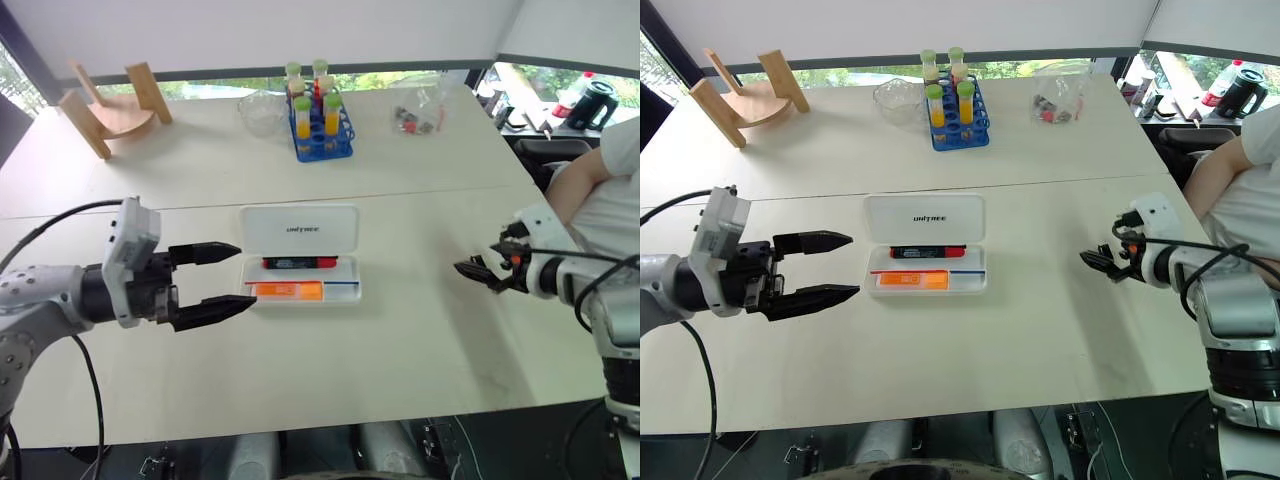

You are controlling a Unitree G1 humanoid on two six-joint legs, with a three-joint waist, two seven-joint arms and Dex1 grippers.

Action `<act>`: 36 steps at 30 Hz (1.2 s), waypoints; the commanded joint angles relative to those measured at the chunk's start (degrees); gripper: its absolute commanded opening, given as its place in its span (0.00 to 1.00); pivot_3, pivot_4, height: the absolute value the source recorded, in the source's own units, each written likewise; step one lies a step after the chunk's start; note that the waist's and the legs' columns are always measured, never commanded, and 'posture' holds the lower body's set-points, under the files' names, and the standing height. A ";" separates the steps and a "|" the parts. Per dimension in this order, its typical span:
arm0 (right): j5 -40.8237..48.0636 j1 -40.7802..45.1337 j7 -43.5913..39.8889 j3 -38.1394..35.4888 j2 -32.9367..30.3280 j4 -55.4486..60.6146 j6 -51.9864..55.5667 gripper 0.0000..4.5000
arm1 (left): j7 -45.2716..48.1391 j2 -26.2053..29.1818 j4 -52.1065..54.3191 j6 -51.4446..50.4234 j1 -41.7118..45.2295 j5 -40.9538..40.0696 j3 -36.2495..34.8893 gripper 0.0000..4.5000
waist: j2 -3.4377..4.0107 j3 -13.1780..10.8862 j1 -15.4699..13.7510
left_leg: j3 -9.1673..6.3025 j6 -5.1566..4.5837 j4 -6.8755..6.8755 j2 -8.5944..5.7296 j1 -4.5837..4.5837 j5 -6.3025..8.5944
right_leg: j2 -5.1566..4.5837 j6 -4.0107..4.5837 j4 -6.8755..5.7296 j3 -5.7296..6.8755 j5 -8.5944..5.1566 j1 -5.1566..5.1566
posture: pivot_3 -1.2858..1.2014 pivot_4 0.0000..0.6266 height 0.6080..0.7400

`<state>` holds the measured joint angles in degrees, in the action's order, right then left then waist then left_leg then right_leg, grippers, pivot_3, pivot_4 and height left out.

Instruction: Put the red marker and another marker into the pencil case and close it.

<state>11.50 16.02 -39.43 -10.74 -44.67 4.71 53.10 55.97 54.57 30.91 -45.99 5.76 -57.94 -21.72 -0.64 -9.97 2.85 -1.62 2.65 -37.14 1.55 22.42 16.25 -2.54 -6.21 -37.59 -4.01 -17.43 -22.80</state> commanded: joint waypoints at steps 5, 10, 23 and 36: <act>0.21 -0.09 3.22 -1.38 2.84 -6.38 -4.53 0.94 | 1.17 0.76 -0.97 1.80 1.72 1.59 0.01 1.00 | -0.14 0.08 -0.16 | -0.04 0.00 -0.07 0.01 -0.11 0.00 | 0.04 0.00 -0.03 0.01 0.00 0.17 | 0.52 0.24 1.00; 1.96 0.30 3.15 -2.00 3.55 -7.36 -3.17 0.46 | 0.81 0.66 -0.78 1.87 1.72 2.13 -0.14 1.00 | -0.22 0.13 -0.31 | -0.06 0.01 -0.13 0.01 -0.23 0.00 | 0.02 0.00 -0.01 0.01 0.00 0.36 | 0.52 0.24 1.00; 14.36 12.39 -15.21 13.47 0.24 16.24 -0.81 0.00 | 0.96 1.25 -2.82 1.50 4.47 3.07 0.43 1.00 | 0.14 -0.09 0.34 | -0.12 0.00 -0.02 0.09 -0.08 0.00 | 0.12 0.00 -0.14 0.03 0.00 0.04 | 0.52 0.24 1.00; 2.19 24.01 -28.28 35.72 6.66 1.96 -22.45 0.00 | -0.87 0.22 -0.42 0.91 1.47 3.20 -1.35 1.00 | 0.00 -0.16 -0.40 | -0.14 0.01 -0.11 0.03 0.03 -0.01 | -0.02 0.00 -0.11 0.11 -0.01 0.03 | 0.52 0.24 1.00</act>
<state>14.54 38.84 -66.99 25.14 -38.39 6.90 32.64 55.73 54.80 28.57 -45.58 7.47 -53.99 -21.09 -0.64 -10.13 2.44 -1.77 2.66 -37.23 1.59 22.45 16.24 -2.54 -6.21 -37.71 -3.90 -17.44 -22.79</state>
